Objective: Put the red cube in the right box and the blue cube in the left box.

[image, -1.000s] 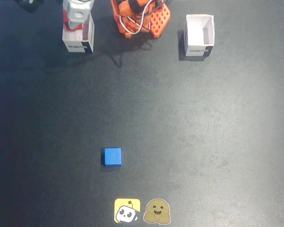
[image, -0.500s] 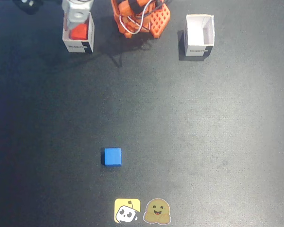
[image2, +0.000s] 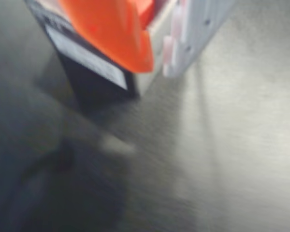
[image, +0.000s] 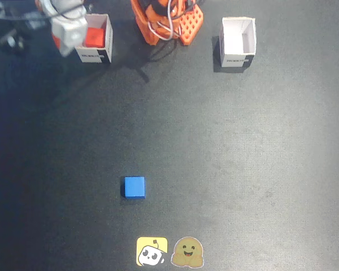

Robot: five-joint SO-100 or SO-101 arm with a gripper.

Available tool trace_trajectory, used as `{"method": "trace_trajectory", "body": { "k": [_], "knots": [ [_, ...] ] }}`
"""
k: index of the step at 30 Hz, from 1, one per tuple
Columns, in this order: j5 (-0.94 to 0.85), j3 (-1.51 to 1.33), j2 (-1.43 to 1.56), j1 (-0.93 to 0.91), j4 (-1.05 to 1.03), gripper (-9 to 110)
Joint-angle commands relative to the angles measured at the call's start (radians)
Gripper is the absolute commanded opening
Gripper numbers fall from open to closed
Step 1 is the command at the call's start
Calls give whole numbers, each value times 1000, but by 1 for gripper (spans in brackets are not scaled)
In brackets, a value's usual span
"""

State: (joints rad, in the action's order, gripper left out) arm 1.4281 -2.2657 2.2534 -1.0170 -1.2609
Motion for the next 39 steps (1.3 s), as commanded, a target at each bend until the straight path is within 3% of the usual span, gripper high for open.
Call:
{"method": "trace_trajectory", "body": {
  "k": [1, 15, 39],
  "knots": [
    [-11, 52, 37, 127, 3, 0],
    [-37, 91, 61, 565, -41, 0],
    [-118, -75, 98, 861, 89, 0]
  ]
}}
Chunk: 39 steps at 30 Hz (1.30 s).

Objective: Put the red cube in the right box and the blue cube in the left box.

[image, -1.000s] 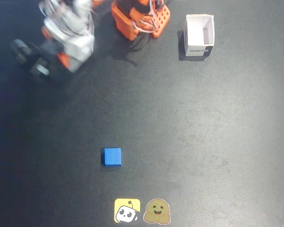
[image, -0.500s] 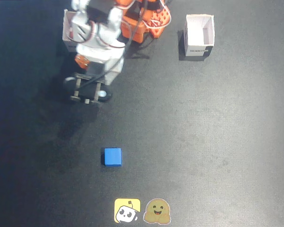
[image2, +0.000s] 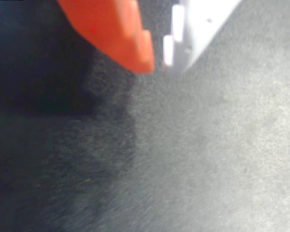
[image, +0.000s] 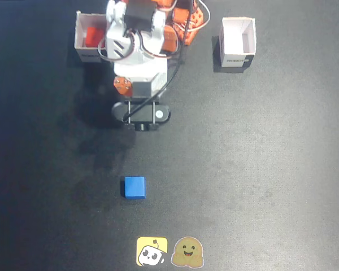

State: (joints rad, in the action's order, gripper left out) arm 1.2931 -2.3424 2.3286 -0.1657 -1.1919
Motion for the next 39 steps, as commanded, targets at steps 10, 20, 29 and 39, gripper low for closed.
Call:
{"method": "trace_trajectory", "body": {
  "k": [10, 20, 29, 39],
  "knots": [
    [60, 69, -89, -12, 20, 0],
    [87, 201, -252, -9, 64, 1],
    [103, 284, -356, -9, 112, 4],
    [103, 391, -506, 0, 140, 9]
  ]
}}
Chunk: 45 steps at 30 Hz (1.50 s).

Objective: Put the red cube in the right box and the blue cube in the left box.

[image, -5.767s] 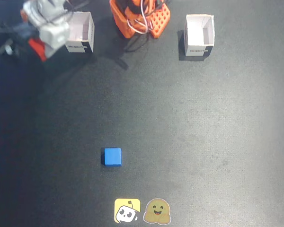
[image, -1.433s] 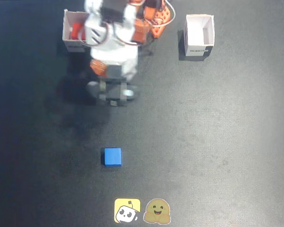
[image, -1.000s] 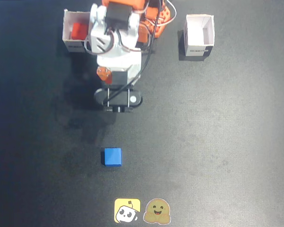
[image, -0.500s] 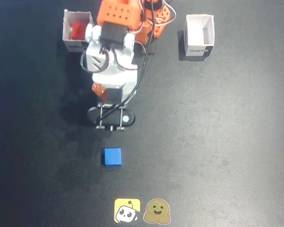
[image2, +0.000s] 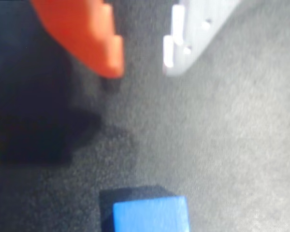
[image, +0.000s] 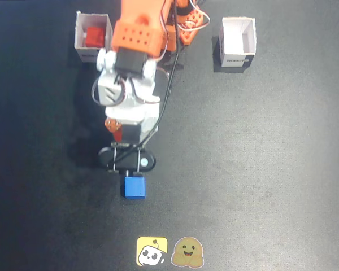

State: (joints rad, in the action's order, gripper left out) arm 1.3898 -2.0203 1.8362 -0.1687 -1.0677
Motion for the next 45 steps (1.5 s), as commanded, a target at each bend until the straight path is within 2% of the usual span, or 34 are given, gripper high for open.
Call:
{"method": "trace_trajectory", "body": {
  "k": [1, 37, 45],
  "knots": [
    [8, 81, -29, 6, 17, 9],
    [94, 439, -471, 78, 51, 23],
    [103, 477, -534, 91, 57, 24]
  ]
}}
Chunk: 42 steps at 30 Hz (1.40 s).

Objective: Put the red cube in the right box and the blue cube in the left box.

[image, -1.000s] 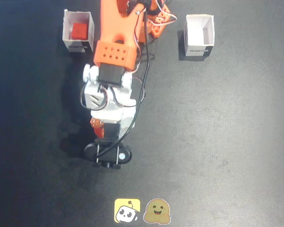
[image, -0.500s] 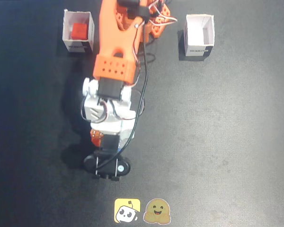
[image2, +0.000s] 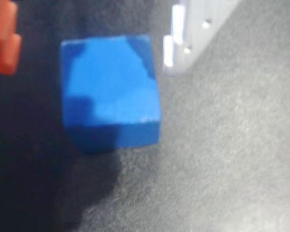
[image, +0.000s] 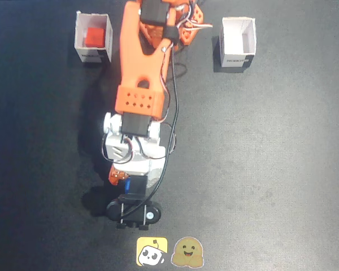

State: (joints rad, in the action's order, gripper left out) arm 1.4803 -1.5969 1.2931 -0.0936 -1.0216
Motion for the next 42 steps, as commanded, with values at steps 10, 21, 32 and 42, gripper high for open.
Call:
{"method": "trace_trajectory", "body": {
  "k": [10, 21, 32, 42],
  "knots": [
    [26, 66, -57, 34, 48, 22],
    [18, 18, -77, 26, 92, 16],
    [14, -9, -84, 11, 121, 8],
    [-18, -14, 66, 3, -18, 9]
  ]
}}
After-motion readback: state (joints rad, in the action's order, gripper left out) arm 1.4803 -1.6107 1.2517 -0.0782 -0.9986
